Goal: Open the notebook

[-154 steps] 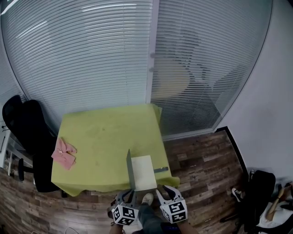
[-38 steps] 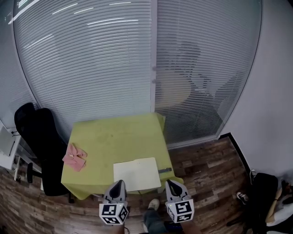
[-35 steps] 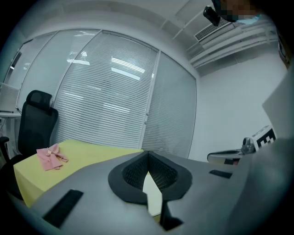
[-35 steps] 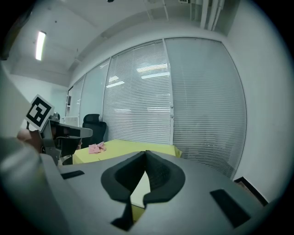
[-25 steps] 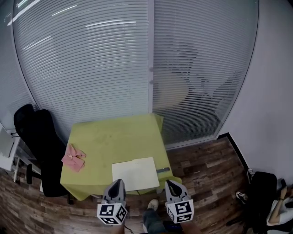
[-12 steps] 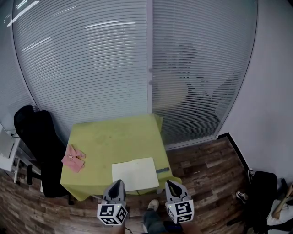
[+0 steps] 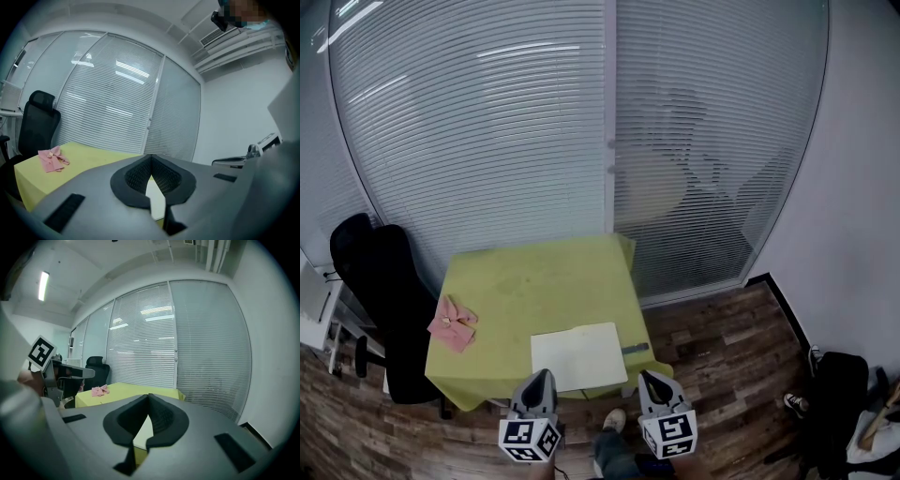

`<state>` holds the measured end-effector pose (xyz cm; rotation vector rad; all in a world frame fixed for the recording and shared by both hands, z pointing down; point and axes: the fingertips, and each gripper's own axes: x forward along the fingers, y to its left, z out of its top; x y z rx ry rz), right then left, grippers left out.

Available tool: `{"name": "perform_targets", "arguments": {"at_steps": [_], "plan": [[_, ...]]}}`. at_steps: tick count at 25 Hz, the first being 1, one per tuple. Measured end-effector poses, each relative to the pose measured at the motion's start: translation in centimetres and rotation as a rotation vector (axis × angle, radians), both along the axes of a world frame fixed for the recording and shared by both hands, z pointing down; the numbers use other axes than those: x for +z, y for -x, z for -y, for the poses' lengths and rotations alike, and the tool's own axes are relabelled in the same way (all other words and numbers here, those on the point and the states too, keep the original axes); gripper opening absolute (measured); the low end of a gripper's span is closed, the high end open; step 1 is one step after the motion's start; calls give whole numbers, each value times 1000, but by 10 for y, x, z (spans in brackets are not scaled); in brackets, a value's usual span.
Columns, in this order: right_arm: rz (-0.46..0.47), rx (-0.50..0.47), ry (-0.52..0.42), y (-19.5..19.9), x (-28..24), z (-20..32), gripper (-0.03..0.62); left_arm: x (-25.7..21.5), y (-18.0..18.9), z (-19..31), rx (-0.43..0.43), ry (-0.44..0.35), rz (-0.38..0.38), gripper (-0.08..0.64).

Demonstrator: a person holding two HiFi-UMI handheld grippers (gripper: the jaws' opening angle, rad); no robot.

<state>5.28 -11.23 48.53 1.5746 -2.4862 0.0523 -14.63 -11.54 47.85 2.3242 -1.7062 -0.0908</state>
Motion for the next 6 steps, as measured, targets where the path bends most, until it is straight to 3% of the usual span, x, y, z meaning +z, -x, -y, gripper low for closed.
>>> {"name": "perform_targets", "arguments": {"at_steps": [6], "plan": [[-2,-7,-6,8,1,-3,12,1,8,-3,-8,-7,-4,25]]}}
